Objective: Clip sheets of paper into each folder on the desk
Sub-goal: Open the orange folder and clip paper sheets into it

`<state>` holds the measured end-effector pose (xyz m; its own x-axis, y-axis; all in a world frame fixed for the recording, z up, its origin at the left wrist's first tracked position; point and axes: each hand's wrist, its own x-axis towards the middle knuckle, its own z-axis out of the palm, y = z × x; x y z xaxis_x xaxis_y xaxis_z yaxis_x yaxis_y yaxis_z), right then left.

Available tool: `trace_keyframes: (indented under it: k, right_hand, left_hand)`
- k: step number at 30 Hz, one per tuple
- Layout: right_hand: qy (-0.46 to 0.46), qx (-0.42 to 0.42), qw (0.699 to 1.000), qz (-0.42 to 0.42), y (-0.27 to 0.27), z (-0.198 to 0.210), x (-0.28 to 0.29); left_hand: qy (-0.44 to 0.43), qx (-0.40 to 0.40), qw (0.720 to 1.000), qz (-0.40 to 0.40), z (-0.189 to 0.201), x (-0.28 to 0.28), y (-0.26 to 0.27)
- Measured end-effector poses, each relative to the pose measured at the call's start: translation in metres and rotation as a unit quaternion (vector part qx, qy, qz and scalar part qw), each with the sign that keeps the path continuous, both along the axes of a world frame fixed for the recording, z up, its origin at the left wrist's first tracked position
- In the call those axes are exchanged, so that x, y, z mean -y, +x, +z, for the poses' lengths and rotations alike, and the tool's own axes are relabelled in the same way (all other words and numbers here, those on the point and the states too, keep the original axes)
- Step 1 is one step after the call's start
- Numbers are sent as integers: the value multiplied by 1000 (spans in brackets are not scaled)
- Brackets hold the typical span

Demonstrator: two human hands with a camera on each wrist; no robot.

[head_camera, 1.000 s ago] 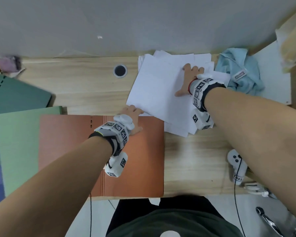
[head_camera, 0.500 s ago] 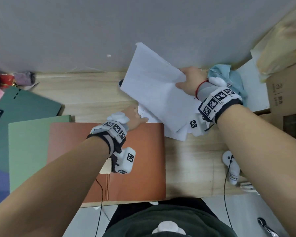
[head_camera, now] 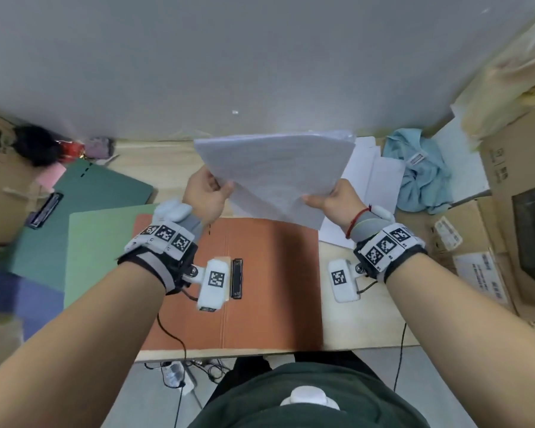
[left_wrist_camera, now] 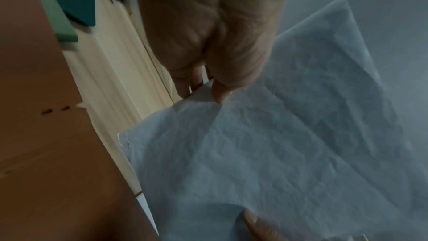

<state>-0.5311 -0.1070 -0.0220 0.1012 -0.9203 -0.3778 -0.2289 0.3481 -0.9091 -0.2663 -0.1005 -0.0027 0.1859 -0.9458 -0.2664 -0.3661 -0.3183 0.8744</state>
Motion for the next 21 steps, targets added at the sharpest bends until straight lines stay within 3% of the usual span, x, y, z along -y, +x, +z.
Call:
trace_keyframes:
  k: [4, 10, 15, 21]
  right_hand:
    - [13, 1, 1000, -15, 13, -5, -18]
    - [6, 10, 1000, -21, 18, 5, -29]
    - [3, 20, 999, -40, 18, 6, -33]
    - [34, -25, 999, -32, 11, -8, -42]
  left_hand:
    - [11, 53, 998, -27, -2, -26, 16]
    - [-2, 25, 999, -44, 1, -43, 13]
    - [15, 71, 996, -58, -1, -45, 14]
    - [69, 113, 987, -92, -16, -51, 10]
